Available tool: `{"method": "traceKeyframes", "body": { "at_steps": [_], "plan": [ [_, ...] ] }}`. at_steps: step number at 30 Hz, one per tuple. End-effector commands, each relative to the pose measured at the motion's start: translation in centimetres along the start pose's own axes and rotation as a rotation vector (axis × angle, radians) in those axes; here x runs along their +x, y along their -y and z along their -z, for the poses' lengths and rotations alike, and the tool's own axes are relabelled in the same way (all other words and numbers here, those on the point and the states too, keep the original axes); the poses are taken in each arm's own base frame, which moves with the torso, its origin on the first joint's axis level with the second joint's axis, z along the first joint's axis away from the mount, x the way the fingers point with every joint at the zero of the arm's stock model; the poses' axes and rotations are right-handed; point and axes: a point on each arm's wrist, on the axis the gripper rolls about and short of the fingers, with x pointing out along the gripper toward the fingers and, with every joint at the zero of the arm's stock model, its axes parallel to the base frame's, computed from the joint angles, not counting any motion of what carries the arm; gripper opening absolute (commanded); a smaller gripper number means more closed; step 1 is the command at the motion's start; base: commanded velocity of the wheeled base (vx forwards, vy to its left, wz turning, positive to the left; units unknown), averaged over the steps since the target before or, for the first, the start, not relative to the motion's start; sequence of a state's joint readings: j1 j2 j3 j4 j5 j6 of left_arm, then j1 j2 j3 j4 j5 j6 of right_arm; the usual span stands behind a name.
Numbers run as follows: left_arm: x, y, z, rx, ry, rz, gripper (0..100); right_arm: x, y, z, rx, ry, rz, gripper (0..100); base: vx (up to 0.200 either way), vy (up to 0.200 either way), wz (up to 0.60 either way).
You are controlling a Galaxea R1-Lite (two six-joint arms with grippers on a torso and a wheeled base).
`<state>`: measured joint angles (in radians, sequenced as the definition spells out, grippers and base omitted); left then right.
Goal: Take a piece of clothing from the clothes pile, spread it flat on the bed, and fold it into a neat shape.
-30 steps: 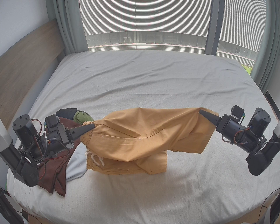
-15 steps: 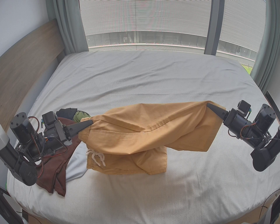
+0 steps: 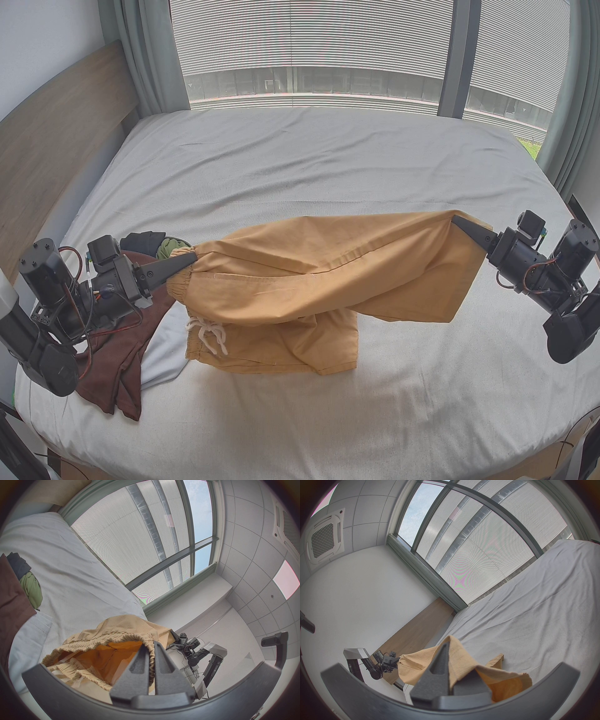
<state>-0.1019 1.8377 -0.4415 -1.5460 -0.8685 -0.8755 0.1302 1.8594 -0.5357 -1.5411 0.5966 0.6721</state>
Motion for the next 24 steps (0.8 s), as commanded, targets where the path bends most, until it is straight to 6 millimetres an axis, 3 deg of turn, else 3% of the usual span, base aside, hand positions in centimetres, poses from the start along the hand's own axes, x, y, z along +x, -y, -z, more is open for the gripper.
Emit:
{"method": "traceKeyframes", "body": {
  "at_steps": [1,11,24],
  "plan": [
    [0.0,0.0,-0.1,0.0,0.003,-0.001,0,-0.1,0.0,-0.1,-0.002,0.004,0.004,0,0.0,0.0,0.0],
    [-0.3,-0.7,-1.4,0.023,0.046,-0.017,0,-0.4,0.3,-0.1,-0.001,-0.01,0.001,0,0.0,0.0,0.0],
    [-0.1,-0.1,-3.0,-0.097,0.123,-0.013,0,-0.6,0.5,-0.2,-0.001,-0.008,0.007,0,0.0,0.0,0.0]
  ]
}}
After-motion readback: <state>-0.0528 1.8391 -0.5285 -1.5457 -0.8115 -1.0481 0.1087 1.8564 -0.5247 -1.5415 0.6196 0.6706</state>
